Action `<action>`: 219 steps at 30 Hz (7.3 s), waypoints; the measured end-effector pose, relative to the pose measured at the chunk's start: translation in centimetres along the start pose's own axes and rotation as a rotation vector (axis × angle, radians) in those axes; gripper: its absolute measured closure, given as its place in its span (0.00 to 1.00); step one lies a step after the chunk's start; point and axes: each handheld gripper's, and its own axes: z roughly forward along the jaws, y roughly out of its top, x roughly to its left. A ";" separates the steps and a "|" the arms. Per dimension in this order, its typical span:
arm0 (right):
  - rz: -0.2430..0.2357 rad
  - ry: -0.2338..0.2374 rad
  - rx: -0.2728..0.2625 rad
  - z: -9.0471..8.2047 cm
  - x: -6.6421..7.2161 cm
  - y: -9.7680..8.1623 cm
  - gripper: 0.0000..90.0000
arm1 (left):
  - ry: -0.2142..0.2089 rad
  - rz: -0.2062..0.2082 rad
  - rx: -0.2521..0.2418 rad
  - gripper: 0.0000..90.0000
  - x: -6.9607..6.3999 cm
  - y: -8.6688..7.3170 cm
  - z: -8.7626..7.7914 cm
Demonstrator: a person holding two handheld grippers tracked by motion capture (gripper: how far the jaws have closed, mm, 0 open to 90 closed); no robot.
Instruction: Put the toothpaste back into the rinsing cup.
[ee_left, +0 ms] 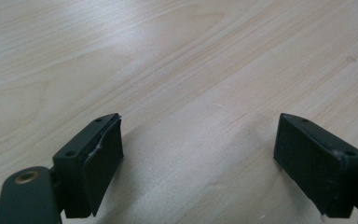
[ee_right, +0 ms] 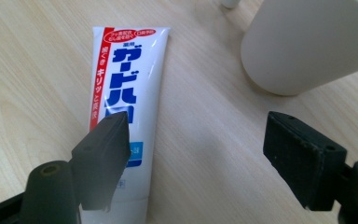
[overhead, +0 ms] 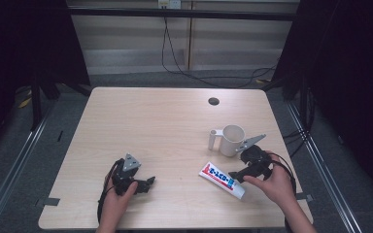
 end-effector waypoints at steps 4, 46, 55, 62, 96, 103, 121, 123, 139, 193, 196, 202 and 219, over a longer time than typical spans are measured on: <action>-0.004 0.021 0.003 0.1 0.3 0.5 0.25 | 0.000 0.000 0.001 0.17 0.0 0.0 0.0; -0.072 0.084 0.102 4.5 3.3 2.7 0.35 | 0.000 0.000 -0.001 0.17 0.0 0.0 0.0; -0.092 0.098 0.126 5.1 3.5 2.9 0.43 | -0.002 -0.002 -0.004 0.17 0.1 0.0 0.0; -0.073 0.095 0.140 5.1 3.6 3.1 0.44 | -0.002 -0.003 -0.005 0.17 0.0 0.0 0.0; -0.003 0.069 0.119 3.3 3.8 4.1 0.76 | -0.005 -0.010 -0.008 0.17 0.0 0.0 0.0; 0.022 0.077 0.074 2.4 3.4 4.0 0.76 | -0.002 -0.003 -0.005 0.17 0.1 0.0 0.0; 0.041 0.080 -0.045 -0.1 2.5 4.3 0.76 | 0.000 0.000 0.001 0.17 0.0 0.0 0.0; 0.046 0.085 -0.066 -0.3 2.3 4.4 0.76 | 0.000 0.000 0.001 0.17 0.0 0.0 0.0; 0.075 0.080 -0.189 -2.6 1.3 5.4 0.76 | 0.000 0.000 0.001 0.17 0.0 0.0 0.0; 0.189 0.039 -0.538 -5.8 -1.4 7.9 0.76 | -0.003 -0.001 0.001 0.17 0.0 0.0 0.0; 0.195 0.029 -0.541 -5.7 -1.5 8.0 0.76 | -0.001 -0.002 -0.002 0.17 0.0 0.0 0.0; 0.216 0.000 -0.558 -5.5 -2.2 8.0 0.76 | 0.000 0.000 0.001 0.17 0.0 0.0 0.0; 0.224 -0.062 -0.608 -5.7 -2.9 8.8 0.76 | -0.002 0.001 0.003 0.17 0.0 0.0 0.0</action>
